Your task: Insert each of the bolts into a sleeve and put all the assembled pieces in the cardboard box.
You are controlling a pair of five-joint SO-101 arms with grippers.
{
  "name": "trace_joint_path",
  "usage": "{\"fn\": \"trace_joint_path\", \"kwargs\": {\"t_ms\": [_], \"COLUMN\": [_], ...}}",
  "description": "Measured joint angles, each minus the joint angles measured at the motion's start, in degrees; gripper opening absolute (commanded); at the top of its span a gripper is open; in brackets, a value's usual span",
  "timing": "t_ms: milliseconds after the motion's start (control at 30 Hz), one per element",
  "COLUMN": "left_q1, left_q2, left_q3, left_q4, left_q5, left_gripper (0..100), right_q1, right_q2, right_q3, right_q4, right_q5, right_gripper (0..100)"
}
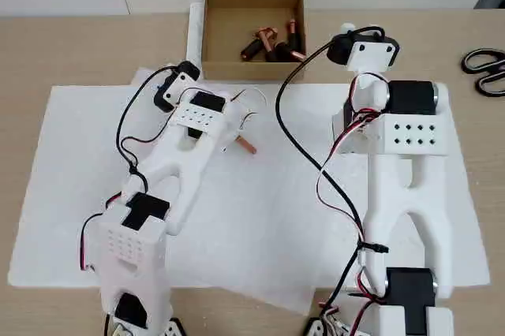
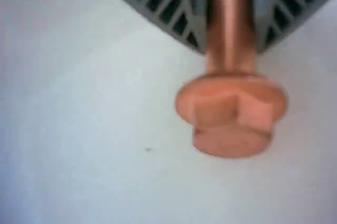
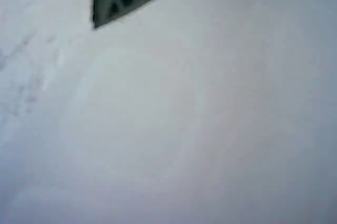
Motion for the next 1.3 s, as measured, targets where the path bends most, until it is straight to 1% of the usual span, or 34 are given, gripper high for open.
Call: {"fn": "trace_joint_path", "kwargs": {"t_ms": [100, 167, 300, 400, 600, 700, 767, 867, 933, 1000, 1100, 1133, 1300], "left_q1": [0.70, 1.85, 6.07, 6.33, 4.22, 0.35, -3.52, -9.32, -12.22, -13.89, -15.12, -15.65, -19.08], "left_q2": [0.00, 0.18, 0.26, -0.70, -6.68, -10.81, -13.27, -15.30, -15.65, -15.65, -15.65, -15.65, -15.65], "left_q3": [-0.62, -2.64, -9.58, -15.30, -25.32, -30.15, -30.51, -27.16, -22.24, -16.18, -9.05, -7.12, 0.26], "left_q4": [0.00, 1.76, 9.85, 16.70, 31.12, 38.68, 40.62, 41.23, 41.32, 41.32, 41.32, 41.32, 38.59], "left_q5": [-0.88, -2.55, -6.51, -10.73, -19.87, -26.02, -32.18, -43.08, -47.74, -52.57, -64.53, -67.34, -74.29], "left_gripper": [1, 1, 1, 1, 1, 1, 1, 1, 1, 1, 1, 1, 1], "right_q1": [0.00, 0.00, 0.00, 0.09, 0.00, 0.26, 0.09, 0.00, 0.26, 0.18, 0.00, 0.09, 0.09], "right_q2": [0.00, 0.00, 0.00, 0.00, 0.00, 0.00, 0.00, 0.00, 0.00, 0.00, 0.00, 0.00, 0.00], "right_q3": [0.00, 0.00, 0.00, 0.00, 0.00, 0.00, 0.00, 0.00, 0.00, 0.00, 0.00, 0.00, 0.00], "right_q4": [0.00, 0.00, 0.00, 0.00, 0.00, 0.00, 0.00, 0.00, 0.00, 0.00, 0.00, 0.00, 0.00], "right_q5": [0.00, 0.00, 0.00, 0.00, 0.00, 0.00, 0.00, 0.00, 0.00, 0.00, 0.00, 0.00, 0.00], "right_gripper": [24.3, 24.3, 24.3, 24.3, 24.3, 24.3, 24.3, 24.3, 24.3, 24.3, 24.3, 24.3, 24.3]}}
